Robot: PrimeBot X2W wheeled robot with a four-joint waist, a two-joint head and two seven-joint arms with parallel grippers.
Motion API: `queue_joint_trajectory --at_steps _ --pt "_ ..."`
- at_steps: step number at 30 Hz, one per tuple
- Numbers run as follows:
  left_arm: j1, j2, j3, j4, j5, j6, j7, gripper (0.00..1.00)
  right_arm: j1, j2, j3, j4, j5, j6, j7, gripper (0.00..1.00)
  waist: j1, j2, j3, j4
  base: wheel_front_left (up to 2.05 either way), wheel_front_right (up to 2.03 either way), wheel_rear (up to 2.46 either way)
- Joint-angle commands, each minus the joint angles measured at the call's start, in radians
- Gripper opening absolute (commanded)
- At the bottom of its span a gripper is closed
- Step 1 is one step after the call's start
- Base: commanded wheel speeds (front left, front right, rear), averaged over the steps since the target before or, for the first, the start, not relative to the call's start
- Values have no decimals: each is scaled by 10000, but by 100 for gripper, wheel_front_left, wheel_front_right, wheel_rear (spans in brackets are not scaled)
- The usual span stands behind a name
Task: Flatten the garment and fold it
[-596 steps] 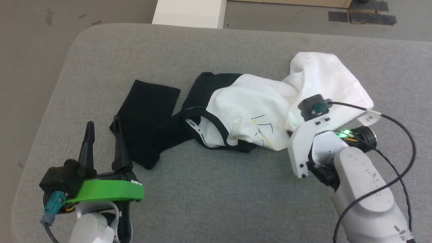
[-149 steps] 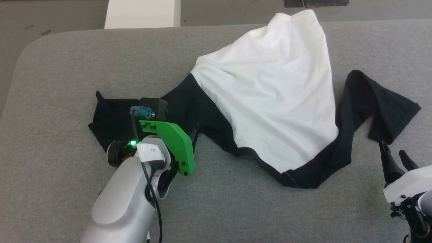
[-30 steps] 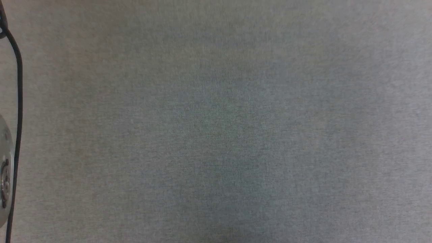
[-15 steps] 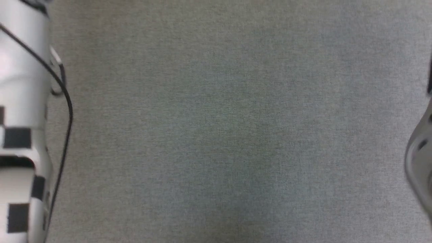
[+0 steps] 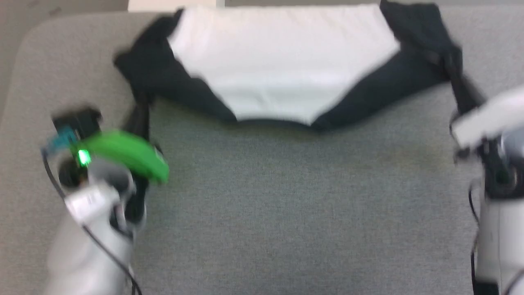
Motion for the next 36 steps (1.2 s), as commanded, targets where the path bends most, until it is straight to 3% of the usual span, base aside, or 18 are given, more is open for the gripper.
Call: queue_joint_trajectory --at_steps 1,9,20,25,30,31,32,33,34,36 --pt "631 89 -18 -387 -54 224 137 0 587 -37 -158 -319 -42 -11 39 0 1 0 -1048 1 0 0 0" --pt "3936 562 -285 -2339 -280 1551 1835 0 3505 4 -1024 -1239 85 -11 732 0 1 0 -1956 -57 0 0 0" --pt "6137 1533 -1028 -3892 -469 2907 4935 0 5820 7 -1734 -2341 -1026 -11 2882 0 1 0 -2463 67 0 0 0" --pt "6483 1469 -1256 -3982 -809 3013 5583 0 6245 8 -1589 -2407 -1288 -11 3702 0 1 0 -2492 87 0 0 0" --pt "6417 1198 -1206 -3485 -1066 2916 5469 0 6317 8 -1139 -1977 -1436 -11 3729 0 1 0 -2442 71 0 0 0" --pt "6390 1125 -1175 -3373 -1135 2874 5408 60 6275 8 -1108 -1873 -1446 -11 3594 0 1 0 -2438 66 0 0 0" --pt "6355 1066 -1121 -3311 -1176 2846 5304 100 6236 8 -1076 -1751 -1391 -11 3501 16 1 0 -2448 59 0 0 0" --pt "6337 1029 -1064 -3286 -1217 2833 5232 100 6220 8 -1042 -1697 -1413 -11 3431 46 1 0 -2460 58 0 0 0" --pt "6323 1043 -993 -3281 -1227 2833 5159 100 6196 8 -1044 -1659 -1454 -11 3334 100 1 0 -2466 58 0 0 0" --pt "6354 1109 -815 -3360 -1282 2873 5073 100 6156 8 -1083 -1633 -1449 -11 3291 100 1 0 -2497 49 0 0 0"
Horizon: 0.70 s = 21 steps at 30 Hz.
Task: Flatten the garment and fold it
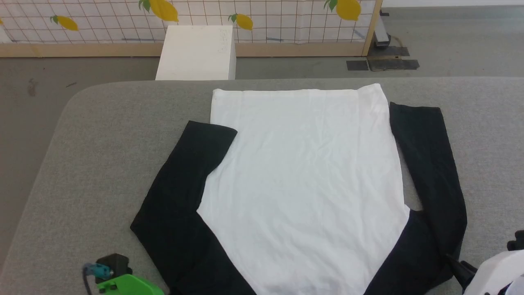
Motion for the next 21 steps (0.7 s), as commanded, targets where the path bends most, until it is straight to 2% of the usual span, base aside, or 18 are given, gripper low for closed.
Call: queue_joint_trajectory --at_steps 1,5,8,11,15,18,21 --pt "50 112 167 -80 -127 90 -78 100 -83 -19 -89 -72 17 -15 -92 100 1 0 -32 -12 0 0 0" --pt "250 518 1005 -1053 -65 545 -492 100 -403 -19 -800 -774 311 -15 -177 100 1 0 -18 -18 0 0 0" --pt "203 618 1516 -1507 -18 703 -919 100 -946 -19 -1319 -1023 311 -15 -317 100 1 0 100 -36 0 0 0" --pt "-91 611 2103 -1834 343 798 -1970 100 -1777 -19 -1577 -1206 -153 -15 -553 100 1 0 353 -84 0 0 0" --pt "-712 363 2600 -1932 1003 456 -4067 100 -3136 -18 -1590 -919 -714 -15 -656 100 1 0 910 -140 0 0 0" --pt "-1290 207 2601 -1797 1668 -31 -5781 100 -4354 -119 -1514 -422 -1319 -15 -691 100 1 0 1465 -114 0 0 0" --pt "-1786 55 2536 -1598 2206 -369 -6932 100 -5482 -355 -1403 273 -1818 -15 -621 100 1 0 2043 -51 0 0 0"
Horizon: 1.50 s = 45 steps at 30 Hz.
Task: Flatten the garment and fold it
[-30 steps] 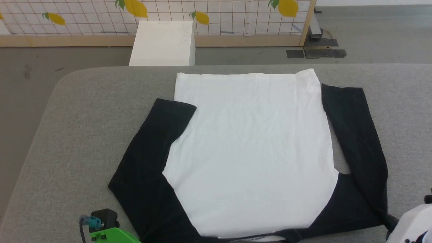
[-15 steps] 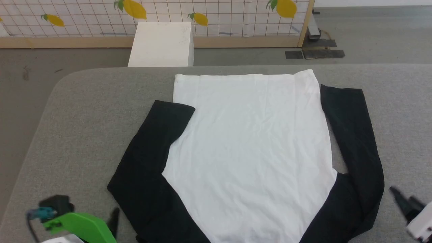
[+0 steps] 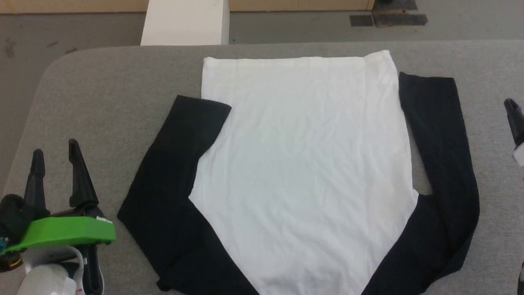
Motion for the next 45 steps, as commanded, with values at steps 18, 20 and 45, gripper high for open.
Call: queue_joint_trajectory --at_steps 18,20,45 --pt "-1422 -1665 1016 -561 2334 -1675 -481 100 -4424 -1825 579 3490 -3212 -13 1111 100 1 0 3761 760 0 0 0" --pt "-1479 -1848 1116 -590 2470 -1851 -481 100 -4624 -1922 718 3625 -3300 -13 1190 100 1 0 3917 822 0 0 0" --pt "-1462 -3364 2275 -199 3597 -3422 -482 100 -3555 -2344 -677 2985 -1909 -13 761 0 1 0 2352 670 0 0 0"
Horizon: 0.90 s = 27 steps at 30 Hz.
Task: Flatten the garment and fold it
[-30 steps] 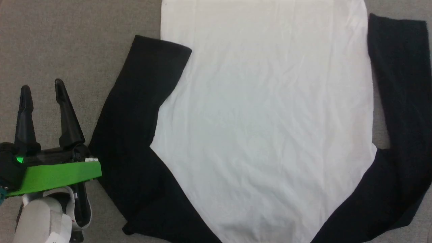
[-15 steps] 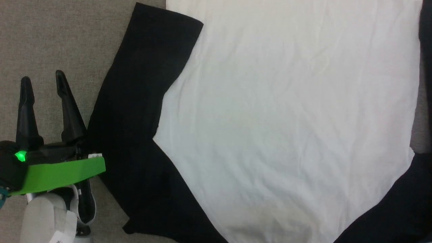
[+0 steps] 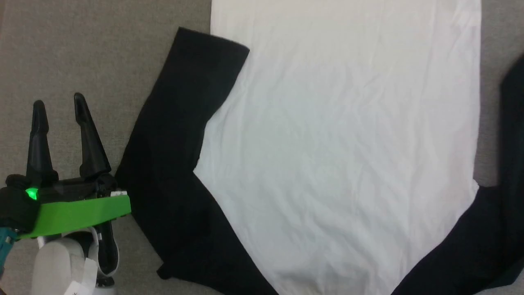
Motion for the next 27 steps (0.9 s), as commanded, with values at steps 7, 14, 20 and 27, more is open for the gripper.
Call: queue_joint_trajectory --at_steps 7,14,20,27 --pt "444 -153 139 181 248 -188 -43 100 1802 -757 -1052 -357 800 -15 -406 0 -1 0 -2004 -592 0 0 0" --pt "825 -201 232 155 248 -168 -43 100 2605 -1130 -1861 -606 731 -15 -387 0 -1 0 -2701 -860 0 0 0" --pt "1125 -217 315 113 188 -90 -43 100 2919 -1435 -2187 -817 490 -15 -479 0 -1 0 -3162 -937 0 0 0" --pt "1411 -223 275 111 37 32 -43 100 3283 -1552 -1099 -1543 1244 -15 -543 0 -1 0 -3718 -928 0 0 0"
